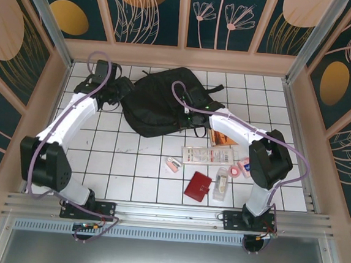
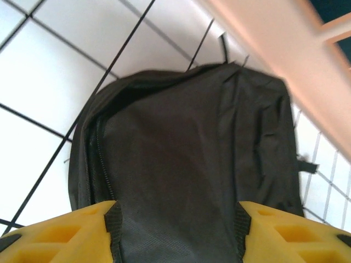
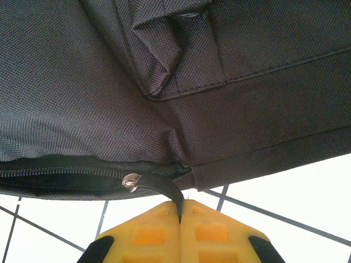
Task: Pack the student bag
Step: Open the student bag at the top-center of the table.
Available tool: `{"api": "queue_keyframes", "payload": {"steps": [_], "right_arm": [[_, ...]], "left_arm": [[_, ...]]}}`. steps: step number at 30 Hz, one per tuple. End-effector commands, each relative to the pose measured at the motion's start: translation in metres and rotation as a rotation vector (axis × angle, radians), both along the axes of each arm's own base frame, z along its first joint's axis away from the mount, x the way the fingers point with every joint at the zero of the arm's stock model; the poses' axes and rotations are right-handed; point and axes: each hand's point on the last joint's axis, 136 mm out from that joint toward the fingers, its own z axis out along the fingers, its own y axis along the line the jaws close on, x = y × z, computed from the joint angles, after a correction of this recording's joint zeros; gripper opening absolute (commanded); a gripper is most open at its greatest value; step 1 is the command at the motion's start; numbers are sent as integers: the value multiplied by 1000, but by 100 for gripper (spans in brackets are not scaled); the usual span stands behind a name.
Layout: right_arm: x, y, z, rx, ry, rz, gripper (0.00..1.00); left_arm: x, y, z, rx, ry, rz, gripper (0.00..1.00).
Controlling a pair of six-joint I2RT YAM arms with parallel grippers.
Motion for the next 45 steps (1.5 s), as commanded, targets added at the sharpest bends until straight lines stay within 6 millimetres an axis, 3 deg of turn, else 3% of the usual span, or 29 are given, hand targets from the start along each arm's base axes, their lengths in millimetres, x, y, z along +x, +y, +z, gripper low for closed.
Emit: {"api": "queue_keyframes", "payload": {"steps": [1, 14, 26, 33, 39, 45], "right_arm": [[0, 2, 18, 41, -39, 17, 0], [-3, 1, 13, 35, -23, 17, 0], [-2, 1, 11, 29, -19, 16, 0], [-2, 4, 8, 39, -9, 20, 0], [-4, 6, 2, 46, 4, 21, 0], [-2, 2, 2, 35, -9, 9, 0]], "left_arm": [[-3, -5, -16, -39, 49, -6, 58], [-1, -9, -57, -56, 118, -7, 56], [-4, -7, -78, -34, 158, -1, 56], [5, -22, -101, -107, 187, -28, 53], [18, -35, -102, -166, 159, -49, 39], [23, -37, -103, -172, 150, -55, 0]]}}
